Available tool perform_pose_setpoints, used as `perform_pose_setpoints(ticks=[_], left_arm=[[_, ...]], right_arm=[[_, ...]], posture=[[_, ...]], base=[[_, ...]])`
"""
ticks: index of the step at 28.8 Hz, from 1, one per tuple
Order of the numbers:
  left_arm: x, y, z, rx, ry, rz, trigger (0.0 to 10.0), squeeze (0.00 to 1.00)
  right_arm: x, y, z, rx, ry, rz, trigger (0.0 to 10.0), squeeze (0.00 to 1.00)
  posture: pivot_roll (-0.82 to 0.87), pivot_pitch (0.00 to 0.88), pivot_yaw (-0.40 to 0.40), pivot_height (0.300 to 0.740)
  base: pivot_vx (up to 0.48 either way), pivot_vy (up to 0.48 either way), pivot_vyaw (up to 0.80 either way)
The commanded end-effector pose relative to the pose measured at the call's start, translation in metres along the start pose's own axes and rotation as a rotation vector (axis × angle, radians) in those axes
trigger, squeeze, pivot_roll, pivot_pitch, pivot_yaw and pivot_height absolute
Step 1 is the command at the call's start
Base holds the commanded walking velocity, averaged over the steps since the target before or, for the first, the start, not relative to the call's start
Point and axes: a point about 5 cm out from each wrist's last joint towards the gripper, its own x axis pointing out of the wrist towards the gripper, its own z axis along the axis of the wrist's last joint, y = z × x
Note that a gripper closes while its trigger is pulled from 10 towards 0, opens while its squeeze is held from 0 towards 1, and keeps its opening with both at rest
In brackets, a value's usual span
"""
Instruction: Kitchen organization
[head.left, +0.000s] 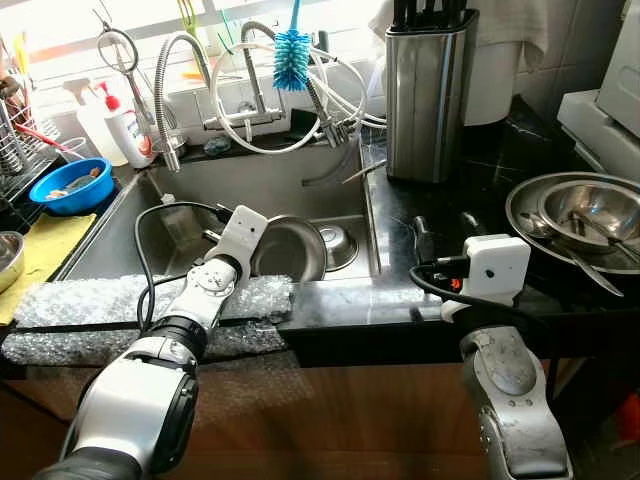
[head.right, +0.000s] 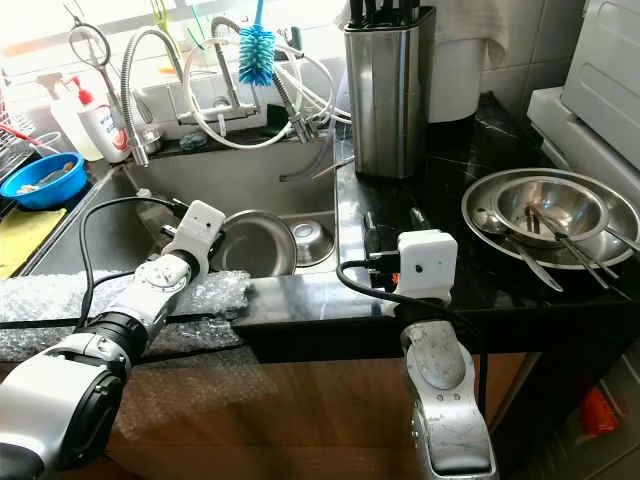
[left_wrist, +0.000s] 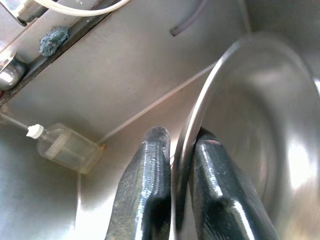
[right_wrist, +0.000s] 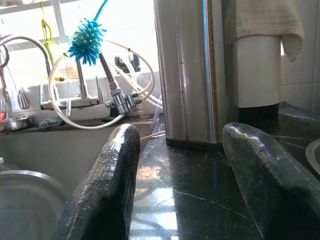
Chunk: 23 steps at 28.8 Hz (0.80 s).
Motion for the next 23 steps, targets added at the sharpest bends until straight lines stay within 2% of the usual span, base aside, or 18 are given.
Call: perform_pose_setpoints(ticks=[1, 10, 14, 15, 17, 20, 21, 23], left_arm=[[-0.004, -0.009, -0.018, 0.004, 0.066, -0.041, 10.0, 1.00], [-0.003, -0.012, -0.014, -0.031, 0.038, -0.070, 10.0, 1.00], [-0.002, -0.011, -0.010, -0.088, 0.024, -0.093, 10.0, 1.00], [-0.002, -0.011, -0.006, -0.119, 0.001, -0.152, 10.0, 1.00], [-0.002, -0.011, -0.004, -0.126, -0.007, -0.172, 10.0, 1.00], [-0.001, -0.010, 0.002, -0.094, -0.024, -0.221, 10.0, 1.00], [-0.001, -0.007, 0.007, -0.068, -0.030, -0.258, 10.0, 0.00], [0.000, -0.005, 0.010, -0.061, -0.036, -0.271, 10.0, 0.00]], right_arm=[[0.003, 0.007, 0.001, 0.015, 0.004, 0.022, 10.0, 0.00], [0.004, 0.008, 0.000, 0.015, 0.007, 0.025, 10.0, 0.00], [0.004, 0.008, 0.000, 0.016, 0.008, 0.028, 10.0, 0.00], [0.005, 0.009, 0.000, 0.017, 0.009, 0.030, 10.0, 0.00], [0.005, 0.009, 0.000, 0.017, 0.009, 0.030, 10.0, 0.00], [0.005, 0.009, 0.000, 0.019, 0.009, 0.030, 10.0, 0.00], [0.006, 0.010, 0.000, 0.021, 0.008, 0.032, 10.0, 0.00], [0.007, 0.010, 0.000, 0.022, 0.007, 0.034, 10.0, 0.00]], posture=[[-0.15, 0.000, 0.185, 0.740], [-0.15, 0.000, 0.183, 0.740], [-0.15, 0.000, 0.183, 0.740], [-0.15, 0.000, 0.184, 0.740], [-0.15, 0.000, 0.184, 0.740], [-0.15, 0.000, 0.185, 0.740], [-0.15, 0.000, 0.186, 0.740], [-0.15, 0.000, 0.186, 0.740]], base=[[0.000, 0.000, 0.00], [0.000, 0.000, 0.00], [0.000, 0.000, 0.00], [0.000, 0.000, 0.00], [0.000, 0.000, 0.00], [0.000, 0.000, 0.00], [0.000, 0.000, 0.00], [0.000, 0.000, 0.00]])
